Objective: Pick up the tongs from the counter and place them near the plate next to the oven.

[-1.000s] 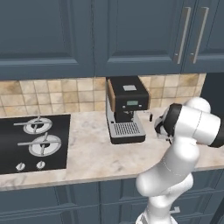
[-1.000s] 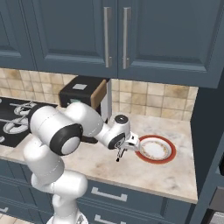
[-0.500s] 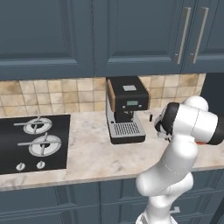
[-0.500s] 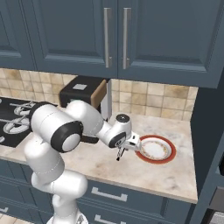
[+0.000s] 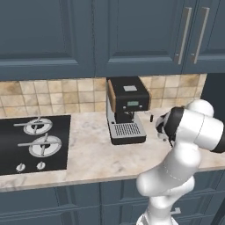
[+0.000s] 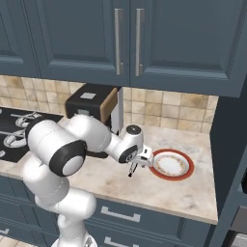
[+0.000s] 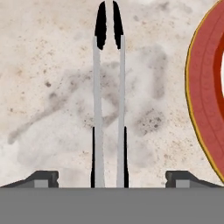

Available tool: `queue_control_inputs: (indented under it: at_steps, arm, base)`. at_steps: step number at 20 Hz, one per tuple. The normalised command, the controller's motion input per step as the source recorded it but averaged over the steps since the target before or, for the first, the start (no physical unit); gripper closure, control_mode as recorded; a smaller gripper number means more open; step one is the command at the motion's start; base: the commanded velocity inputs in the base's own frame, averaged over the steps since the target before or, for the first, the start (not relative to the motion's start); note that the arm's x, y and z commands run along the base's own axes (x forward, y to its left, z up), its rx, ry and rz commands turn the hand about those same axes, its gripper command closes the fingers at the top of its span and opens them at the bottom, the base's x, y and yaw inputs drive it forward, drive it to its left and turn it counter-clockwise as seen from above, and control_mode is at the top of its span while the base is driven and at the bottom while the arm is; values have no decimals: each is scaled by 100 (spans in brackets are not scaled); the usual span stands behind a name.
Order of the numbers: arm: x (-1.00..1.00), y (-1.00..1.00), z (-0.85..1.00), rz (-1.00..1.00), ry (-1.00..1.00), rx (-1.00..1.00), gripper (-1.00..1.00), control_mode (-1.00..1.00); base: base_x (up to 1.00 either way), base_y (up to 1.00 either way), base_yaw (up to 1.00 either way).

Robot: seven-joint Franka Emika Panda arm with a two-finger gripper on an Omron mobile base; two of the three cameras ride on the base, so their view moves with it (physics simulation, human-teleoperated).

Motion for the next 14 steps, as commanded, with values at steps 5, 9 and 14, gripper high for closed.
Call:
queue_control_inputs:
  at_steps: [5, 9, 14]
  arm:
    - [-25, 2, 41, 0, 0, 0, -100, -100]
    - [-26, 1, 49, 0, 0, 0, -100, -100]
    - [-31, 1, 52, 0, -1, 0, -100, -100]
  base:
    - [0, 0, 0]
    - [0, 0, 0]
    - [0, 0, 0]
